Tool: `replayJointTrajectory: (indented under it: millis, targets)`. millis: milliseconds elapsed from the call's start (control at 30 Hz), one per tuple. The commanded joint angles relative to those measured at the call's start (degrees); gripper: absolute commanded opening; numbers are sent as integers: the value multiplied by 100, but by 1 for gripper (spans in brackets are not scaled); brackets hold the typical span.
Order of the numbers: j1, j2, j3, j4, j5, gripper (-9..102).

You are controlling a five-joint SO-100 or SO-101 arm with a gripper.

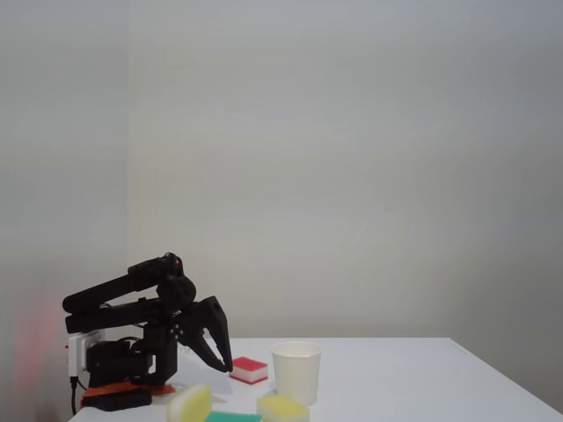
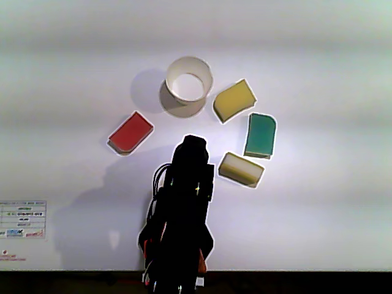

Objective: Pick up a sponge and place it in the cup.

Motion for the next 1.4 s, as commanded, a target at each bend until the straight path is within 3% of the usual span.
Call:
replayJointTrajectory:
  millis: [0,800,1200,1367]
  targets:
    - [158,-35,220,246,-44,0]
    - [141,-589,-272,-44,-9,0]
    - [229,-2988,-2619,18,114,0]
    - [413,-4359,-4184,431,88,0]
